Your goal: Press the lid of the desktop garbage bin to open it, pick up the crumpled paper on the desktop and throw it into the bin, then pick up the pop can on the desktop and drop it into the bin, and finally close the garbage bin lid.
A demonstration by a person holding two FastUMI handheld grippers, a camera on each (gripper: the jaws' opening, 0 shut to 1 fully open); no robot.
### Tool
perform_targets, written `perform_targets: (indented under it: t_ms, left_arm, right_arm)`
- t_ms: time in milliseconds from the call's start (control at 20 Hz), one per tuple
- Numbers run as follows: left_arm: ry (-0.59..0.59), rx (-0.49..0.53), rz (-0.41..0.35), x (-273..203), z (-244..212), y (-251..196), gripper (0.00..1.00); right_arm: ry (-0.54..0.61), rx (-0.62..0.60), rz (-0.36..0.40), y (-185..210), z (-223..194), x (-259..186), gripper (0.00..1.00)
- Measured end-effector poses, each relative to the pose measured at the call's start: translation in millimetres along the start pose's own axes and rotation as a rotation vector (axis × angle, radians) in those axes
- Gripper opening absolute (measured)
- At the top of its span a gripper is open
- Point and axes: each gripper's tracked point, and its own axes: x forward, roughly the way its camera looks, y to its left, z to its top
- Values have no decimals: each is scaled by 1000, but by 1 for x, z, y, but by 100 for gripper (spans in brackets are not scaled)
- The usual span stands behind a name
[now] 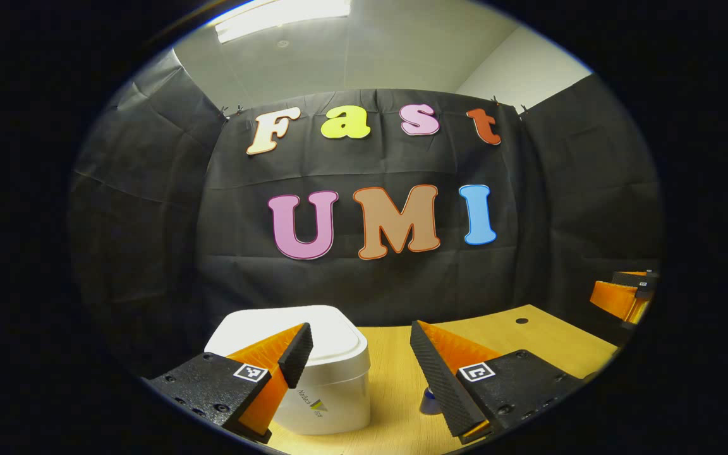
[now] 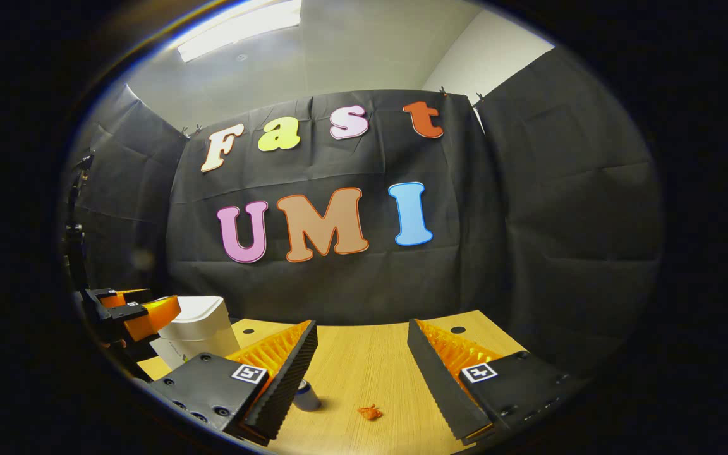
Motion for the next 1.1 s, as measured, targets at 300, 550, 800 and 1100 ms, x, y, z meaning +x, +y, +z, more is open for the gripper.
perform_targets:
  t_ms: [300, 550, 800, 1100]
  left_arm:
    - [-4, 6, 0, 0, 1, 0, 94]
    - [-8, 9, -2, -1, 1, 0, 94]
    - [-7, 8, 4, -2, 1, 1, 94]
    - [-14, 19, -6, -4, 3, -1, 94]
  right_arm:
    - [-6, -5, 20, 5, 4, 3, 96]
    - [2, 5, 23, 7, 1, 2, 95]
    - [-4, 9, 18, 4, 1, -1, 95]
    - [10, 34, 24, 8, -3, -1, 95]
